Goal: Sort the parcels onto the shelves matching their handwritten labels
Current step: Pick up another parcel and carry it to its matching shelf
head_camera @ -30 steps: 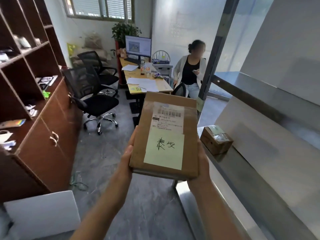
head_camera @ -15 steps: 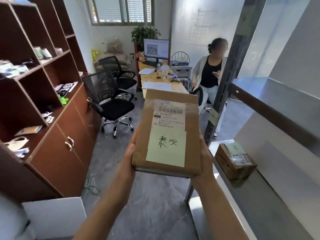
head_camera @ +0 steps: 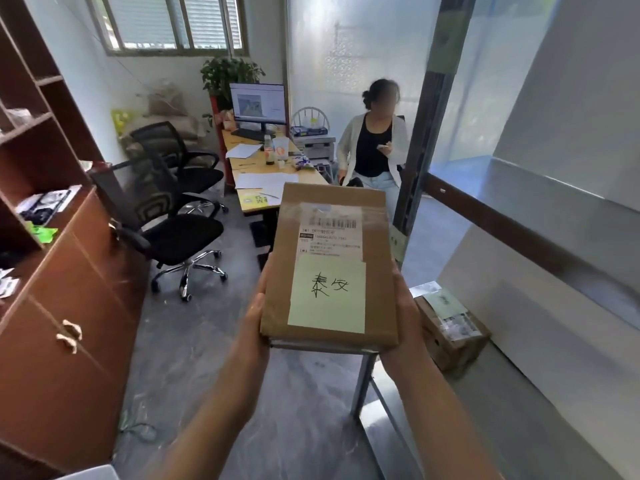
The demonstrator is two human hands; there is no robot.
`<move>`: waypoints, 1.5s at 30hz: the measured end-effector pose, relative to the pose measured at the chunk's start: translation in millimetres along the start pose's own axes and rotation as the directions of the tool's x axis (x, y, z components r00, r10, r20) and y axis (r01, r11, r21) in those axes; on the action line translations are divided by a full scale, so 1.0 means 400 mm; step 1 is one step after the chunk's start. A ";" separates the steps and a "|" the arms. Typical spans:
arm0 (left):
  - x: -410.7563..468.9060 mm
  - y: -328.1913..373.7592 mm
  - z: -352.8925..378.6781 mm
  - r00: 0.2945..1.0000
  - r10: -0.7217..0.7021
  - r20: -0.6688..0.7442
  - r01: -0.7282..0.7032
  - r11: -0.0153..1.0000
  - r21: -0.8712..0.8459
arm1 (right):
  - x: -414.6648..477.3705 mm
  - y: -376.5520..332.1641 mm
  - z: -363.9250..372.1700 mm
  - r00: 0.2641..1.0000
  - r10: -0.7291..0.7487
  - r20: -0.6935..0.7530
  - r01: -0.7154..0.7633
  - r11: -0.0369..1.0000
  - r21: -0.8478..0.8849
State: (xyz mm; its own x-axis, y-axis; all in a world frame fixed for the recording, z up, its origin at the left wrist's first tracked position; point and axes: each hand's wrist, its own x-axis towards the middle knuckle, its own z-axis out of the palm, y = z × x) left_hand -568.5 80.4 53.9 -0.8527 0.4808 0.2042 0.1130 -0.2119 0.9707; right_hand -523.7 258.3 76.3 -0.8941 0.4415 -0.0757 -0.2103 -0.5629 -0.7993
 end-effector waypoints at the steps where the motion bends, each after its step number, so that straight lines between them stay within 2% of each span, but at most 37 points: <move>1: 0.018 -0.004 -0.014 1.000 0.000 0.016 0.000 1.000 0.000 | 0.012 0.005 0.009 1.000 0.002 -0.016 -0.002 1.000 -0.006; 6: 0.106 -0.009 -0.123 1.000 -0.018 0.018 0.018 0.998 -0.055 | 0.097 0.047 0.110 0.998 -0.024 -0.066 0.020 0.998 -0.063; 10: 0.183 -0.004 -0.237 0.999 -0.032 0.031 0.034 0.999 -0.036 | 0.176 0.105 0.196 0.995 -0.074 -0.064 0.068 0.993 -0.092; 16: 0.302 0.004 -0.394 0.999 -0.044 0.015 0.045 0.996 -0.080 | 0.295 0.201 0.311 0.990 -0.083 -0.113 0.065 0.986 -0.152; 21: 0.394 -0.019 -0.458 0.993 -0.058 0.106 0.068 0.993 -0.096 | 0.358 0.237 0.344 0.977 -0.138 -0.165 0.106 0.976 -0.190; 25: 0.457 -0.046 -0.456 0.975 -0.074 0.209 0.098 0.989 -0.107 | 0.389 0.235 0.338 0.947 -0.181 -0.264 0.122 0.966 -0.226; 29: 0.515 -0.069 -0.426 0.967 -0.060 0.248 0.090 0.990 -0.113 | 0.434 0.215 0.310 0.908 -0.201 -0.366 0.106 0.959 -0.265; 36: 0.622 -0.089 -0.357 0.958 -0.054 0.283 0.094 0.987 -0.130 | 0.512 0.156 0.261 0.876 -0.300 -0.377 0.168 0.924 -0.345; 42: 0.727 -0.067 -0.296 0.944 -0.051 0.325 0.100 0.986 -0.136 | 0.578 0.091 0.241 0.880 -0.279 -0.384 0.195 0.950 -0.242; 45: 0.748 -0.064 -0.259 0.925 -0.073 0.372 0.142 0.977 -0.160 | 0.583 0.069 0.225 0.833 -0.343 -0.434 0.239 0.931 -0.276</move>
State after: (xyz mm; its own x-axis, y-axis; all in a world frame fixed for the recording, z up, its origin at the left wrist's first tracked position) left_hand -879.5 141.6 77.0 -0.6078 0.7768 0.1647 -0.0920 -0.2750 0.9570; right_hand -773.4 282.9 90.1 -0.5007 0.8643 -0.0481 -0.3000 -0.2254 -0.9269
